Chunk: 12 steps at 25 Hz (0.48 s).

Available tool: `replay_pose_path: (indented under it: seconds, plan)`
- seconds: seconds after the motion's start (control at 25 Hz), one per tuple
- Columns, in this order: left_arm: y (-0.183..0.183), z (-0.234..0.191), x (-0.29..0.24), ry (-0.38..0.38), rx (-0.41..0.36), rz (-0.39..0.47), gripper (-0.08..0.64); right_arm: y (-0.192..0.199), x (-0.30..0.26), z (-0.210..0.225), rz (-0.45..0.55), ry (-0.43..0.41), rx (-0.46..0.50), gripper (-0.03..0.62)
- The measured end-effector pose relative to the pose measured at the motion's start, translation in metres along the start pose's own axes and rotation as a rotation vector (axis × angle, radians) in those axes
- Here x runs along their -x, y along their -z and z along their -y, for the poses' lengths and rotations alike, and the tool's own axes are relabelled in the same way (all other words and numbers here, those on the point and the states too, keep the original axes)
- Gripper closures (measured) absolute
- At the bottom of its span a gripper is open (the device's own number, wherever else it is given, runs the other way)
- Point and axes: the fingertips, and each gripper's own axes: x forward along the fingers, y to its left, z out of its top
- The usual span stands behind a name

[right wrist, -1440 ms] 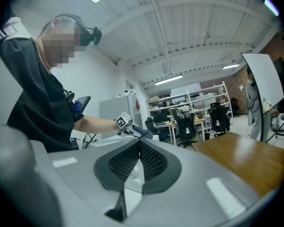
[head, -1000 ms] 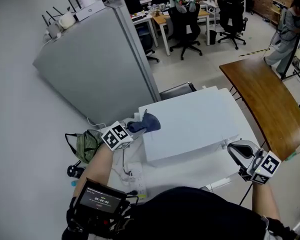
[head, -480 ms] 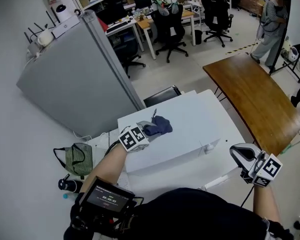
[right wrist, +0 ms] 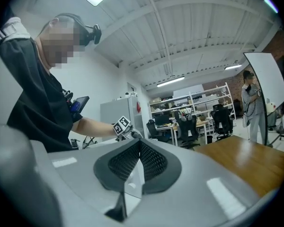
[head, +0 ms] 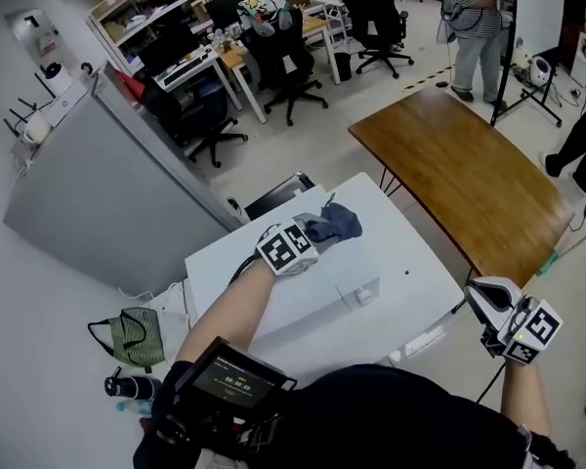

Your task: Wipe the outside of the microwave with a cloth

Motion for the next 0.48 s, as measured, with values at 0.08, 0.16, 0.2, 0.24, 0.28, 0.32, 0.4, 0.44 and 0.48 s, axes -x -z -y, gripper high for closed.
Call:
replay_pose_path:
  seconds: [0.08, 0.16, 0.2, 0.24, 0.28, 0.32, 0.4, 0.44, 0.48]
  plan:
    - [0.000, 0.011, 0.025, 0.007, 0.027, 0.034, 0.500, -0.002, -0.015, -0.011, -0.004, -0.041, 0.008, 0.585]
    - [0.012, 0.025, 0.065, 0.005, 0.047, 0.068, 0.500, -0.004, -0.038, -0.032, -0.006, -0.089, 0.019, 0.586]
    - [0.025, 0.030, 0.088, -0.005, 0.049, 0.079, 0.500, -0.004, -0.052, -0.046, -0.008, -0.115, 0.026, 0.586]
    - [0.043, 0.035, 0.113, -0.023, 0.046, 0.085, 0.500, -0.005, -0.067, -0.062, -0.011, -0.144, 0.037, 0.586]
    - [0.065, 0.040, 0.138, -0.049, 0.042, 0.081, 0.500, -0.005, -0.082, -0.079, -0.012, -0.175, 0.048, 0.586]
    - [0.088, 0.046, 0.163, -0.077, 0.041, 0.069, 0.500, -0.005, -0.096, -0.096, -0.011, -0.206, 0.057, 0.586]
    - [0.137, 0.066, 0.210, -0.127, 0.050, 0.023, 0.500, -0.004, -0.122, -0.128, -0.007, -0.266, 0.062, 0.586]
    - [0.161, 0.075, 0.231, -0.148, 0.059, -0.004, 0.500, -0.003, -0.133, -0.142, -0.008, -0.292, 0.063, 0.586]
    - [0.183, 0.082, 0.248, -0.166, 0.073, -0.026, 0.500, -0.002, -0.145, -0.156, -0.010, -0.316, 0.065, 0.586]
